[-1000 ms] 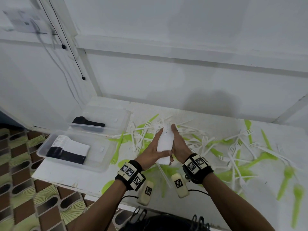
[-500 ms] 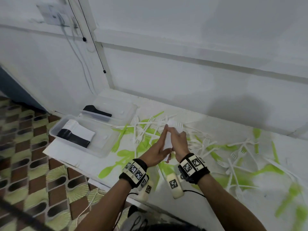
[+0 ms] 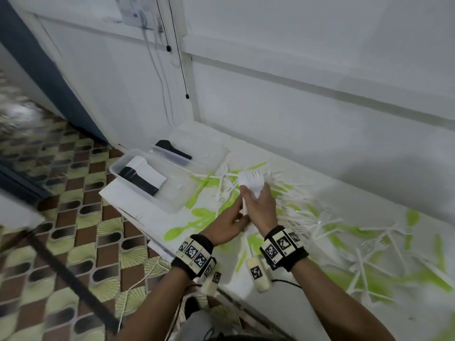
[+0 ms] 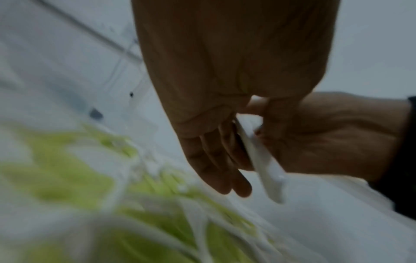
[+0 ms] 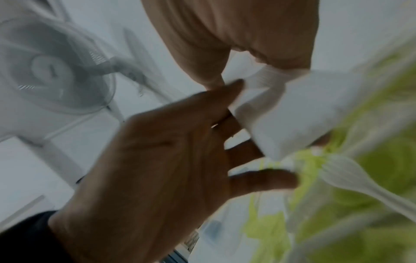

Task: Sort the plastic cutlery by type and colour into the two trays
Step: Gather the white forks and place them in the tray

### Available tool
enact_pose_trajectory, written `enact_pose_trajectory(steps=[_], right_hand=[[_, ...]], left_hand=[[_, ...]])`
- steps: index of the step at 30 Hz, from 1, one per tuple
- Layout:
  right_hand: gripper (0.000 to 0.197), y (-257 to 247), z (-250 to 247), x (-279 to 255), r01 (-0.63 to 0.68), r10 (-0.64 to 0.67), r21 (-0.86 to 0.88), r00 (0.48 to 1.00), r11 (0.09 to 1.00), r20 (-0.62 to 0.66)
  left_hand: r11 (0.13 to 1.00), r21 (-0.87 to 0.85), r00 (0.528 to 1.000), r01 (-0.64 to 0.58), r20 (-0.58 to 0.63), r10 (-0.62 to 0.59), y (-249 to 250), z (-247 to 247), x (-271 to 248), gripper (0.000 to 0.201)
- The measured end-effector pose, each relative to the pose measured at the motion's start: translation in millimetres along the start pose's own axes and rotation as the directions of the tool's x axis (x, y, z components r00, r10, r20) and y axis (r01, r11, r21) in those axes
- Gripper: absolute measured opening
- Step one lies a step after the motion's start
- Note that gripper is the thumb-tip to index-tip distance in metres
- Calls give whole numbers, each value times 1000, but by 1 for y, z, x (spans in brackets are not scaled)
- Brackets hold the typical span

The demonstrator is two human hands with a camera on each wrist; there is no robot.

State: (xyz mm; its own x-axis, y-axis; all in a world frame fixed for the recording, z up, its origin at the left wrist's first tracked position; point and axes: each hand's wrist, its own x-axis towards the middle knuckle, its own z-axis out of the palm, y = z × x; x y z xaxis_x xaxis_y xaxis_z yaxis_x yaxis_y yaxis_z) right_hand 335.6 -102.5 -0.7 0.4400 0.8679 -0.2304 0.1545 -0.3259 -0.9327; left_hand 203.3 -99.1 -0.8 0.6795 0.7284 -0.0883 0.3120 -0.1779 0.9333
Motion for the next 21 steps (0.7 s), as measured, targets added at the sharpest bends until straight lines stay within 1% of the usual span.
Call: enact_pose_trajectory(steps=[2,3,5,7,9,10,12,13,14,16,17,18,19,21], right_hand=[[73,-14,15,4,76,-76,-31,997,997,25],[72,-19,25,7,87,-85,-41,995,995,51],[70,-31,50,12,88,-83,-51,991,995,106],[73,-42,81,16,101,-89,-63,981,993,170],[79,-52,116,20,108,-77,-100,961,989,267],[81,-58,133,21,109,-62,-131,946,985,317],[83,-68,166,27,124,-44,-188,924,974,380],[83,-73,182,30,141,-43,-214,912,967,408],[82,-77,198,34,163,-40,-249,900,955,434],[82,-83,226,44,207,-33,-321,880,924,473],[86,-85,239,49,223,-21,-357,871,907,491],[90,-87,251,54,238,-7,-386,859,891,513],[93,-89,261,59,260,2,-407,842,876,540],[96,-92,278,64,302,35,-454,801,838,597]], left_hand=[[999,-43,1000,28,-10,-28,-5,-42,-16,57],[998,-49,997,46,-52,-49,-11,-65,-25,51],[997,-9,979,82,-189,-82,-31,-115,-40,41],[979,125,937,163,-332,-114,-54,-164,-49,42],[924,261,889,279,-433,-146,-80,-210,-54,48],[890,321,868,324,-475,-145,-93,-232,-56,50],[809,455,839,373,-538,-85,-118,-273,-59,55],[761,513,833,397,-549,-64,-127,-292,-61,59],[718,547,827,430,-558,-70,-137,-309,-62,66],[649,556,814,519,-554,-176,-153,-338,-65,90],[634,549,812,544,-536,-233,-158,-349,-65,104],[643,541,821,542,-503,-270,-165,-358,-66,116],[670,522,835,529,-461,-300,-169,-365,-65,124],[724,462,850,513,-390,-354,-177,-370,-64,132]])
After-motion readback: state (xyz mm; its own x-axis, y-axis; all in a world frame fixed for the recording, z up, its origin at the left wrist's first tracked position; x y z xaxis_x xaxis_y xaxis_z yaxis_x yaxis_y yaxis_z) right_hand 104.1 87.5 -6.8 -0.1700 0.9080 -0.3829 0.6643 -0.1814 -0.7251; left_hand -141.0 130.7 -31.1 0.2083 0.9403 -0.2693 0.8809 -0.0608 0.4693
